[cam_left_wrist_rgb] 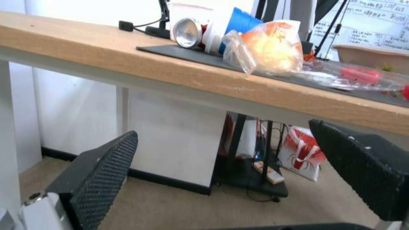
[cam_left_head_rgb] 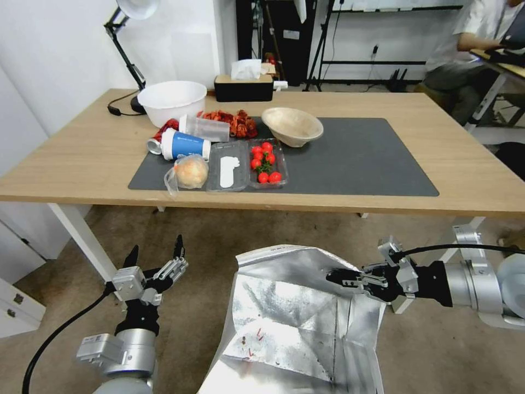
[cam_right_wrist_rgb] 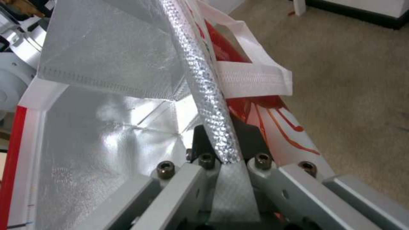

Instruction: Pick up the food delivery bag from the floor and place it on the table.

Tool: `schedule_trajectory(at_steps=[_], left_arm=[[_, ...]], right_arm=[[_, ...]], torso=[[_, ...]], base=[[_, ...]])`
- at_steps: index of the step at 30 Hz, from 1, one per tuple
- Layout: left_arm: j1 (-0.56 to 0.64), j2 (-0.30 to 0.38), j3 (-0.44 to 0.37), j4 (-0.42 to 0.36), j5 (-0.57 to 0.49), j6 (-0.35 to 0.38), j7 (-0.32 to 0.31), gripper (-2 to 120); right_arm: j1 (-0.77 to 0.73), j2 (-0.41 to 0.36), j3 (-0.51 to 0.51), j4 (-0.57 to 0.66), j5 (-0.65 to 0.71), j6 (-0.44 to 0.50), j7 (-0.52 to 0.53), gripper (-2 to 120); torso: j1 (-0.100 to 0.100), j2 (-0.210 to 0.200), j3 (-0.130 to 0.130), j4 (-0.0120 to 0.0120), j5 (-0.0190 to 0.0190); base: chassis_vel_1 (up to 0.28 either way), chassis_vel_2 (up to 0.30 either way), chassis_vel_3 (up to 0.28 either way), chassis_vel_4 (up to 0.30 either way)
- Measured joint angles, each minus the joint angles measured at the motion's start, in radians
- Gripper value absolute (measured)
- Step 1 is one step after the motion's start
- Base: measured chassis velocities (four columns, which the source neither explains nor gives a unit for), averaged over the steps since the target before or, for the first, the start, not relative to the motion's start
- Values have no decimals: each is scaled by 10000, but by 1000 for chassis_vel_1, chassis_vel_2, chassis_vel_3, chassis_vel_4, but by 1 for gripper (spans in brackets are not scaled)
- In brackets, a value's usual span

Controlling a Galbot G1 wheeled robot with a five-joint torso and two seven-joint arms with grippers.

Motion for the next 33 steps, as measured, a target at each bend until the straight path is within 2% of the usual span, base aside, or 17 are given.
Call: schedule_trajectory(at_steps=[11,15,33], left_arm=[[13,5,-9,0,12,2,9,100],[12,3,-16,0,24,2,9,100],[7,12,-37,0,36,2,17,100]], right_arm=[[3,16,-8,10,10,3,5,0],[-1,26,-10,4,8,6,3,0],[26,56,-45,-34,-15,41,1,0]], torso=[[161,395,230,-1,0],[287,703,412,0,0],[614,1474,857,0,0]], base=[[0,0,0,0],[0,0,0,0],[0,0,0,0]])
